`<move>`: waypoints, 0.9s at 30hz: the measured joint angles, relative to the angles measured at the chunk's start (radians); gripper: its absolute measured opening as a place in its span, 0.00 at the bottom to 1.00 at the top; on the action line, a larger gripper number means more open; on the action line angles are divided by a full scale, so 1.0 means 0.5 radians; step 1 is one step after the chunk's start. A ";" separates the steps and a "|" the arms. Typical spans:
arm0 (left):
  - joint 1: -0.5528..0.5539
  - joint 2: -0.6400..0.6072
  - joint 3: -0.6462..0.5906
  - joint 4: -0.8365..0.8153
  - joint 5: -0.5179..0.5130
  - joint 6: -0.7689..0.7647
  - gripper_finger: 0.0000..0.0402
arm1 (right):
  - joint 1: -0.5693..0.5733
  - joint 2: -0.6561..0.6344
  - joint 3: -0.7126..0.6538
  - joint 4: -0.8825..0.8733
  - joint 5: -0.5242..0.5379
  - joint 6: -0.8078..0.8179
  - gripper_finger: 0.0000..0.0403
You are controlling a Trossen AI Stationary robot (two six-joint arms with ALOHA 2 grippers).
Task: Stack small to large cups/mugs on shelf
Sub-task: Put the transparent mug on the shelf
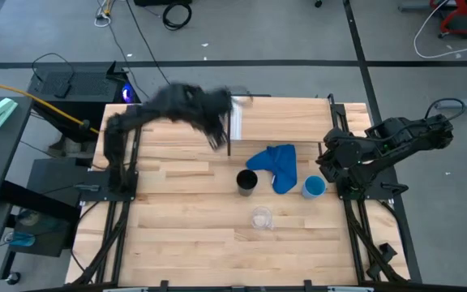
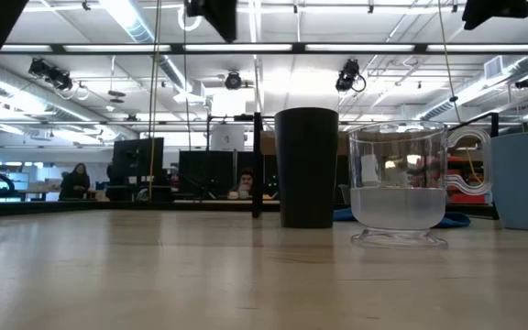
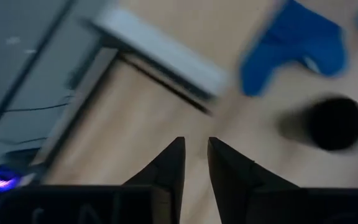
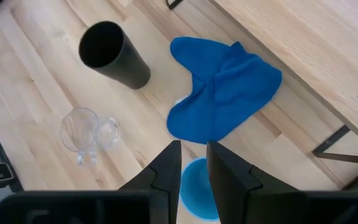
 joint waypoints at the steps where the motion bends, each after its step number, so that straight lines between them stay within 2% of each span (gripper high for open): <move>1: 0.084 -0.049 0.000 0.004 -0.023 0.023 0.18 | 0.000 0.001 0.000 0.010 0.000 0.001 0.21; 10: 0.986 -0.382 0.001 0.001 -0.037 0.237 0.17 | 0.000 0.000 0.000 0.127 0.000 0.022 0.21; 15: 1.461 -0.425 0.001 0.001 -0.024 0.371 0.16 | 0.000 0.001 0.000 0.203 0.001 0.023 0.21; 18: 1.685 -0.429 -0.054 0.003 0.092 0.421 0.15 | 0.000 0.001 0.000 0.239 0.002 0.044 0.21; 22: 1.901 -0.423 -0.345 0.001 0.278 0.438 0.14 | 0.000 0.001 0.000 0.262 0.011 0.076 0.21; 27: 1.930 -0.492 -0.970 0.076 0.471 0.486 0.12 | 0.000 0.001 0.000 0.263 0.011 0.114 0.21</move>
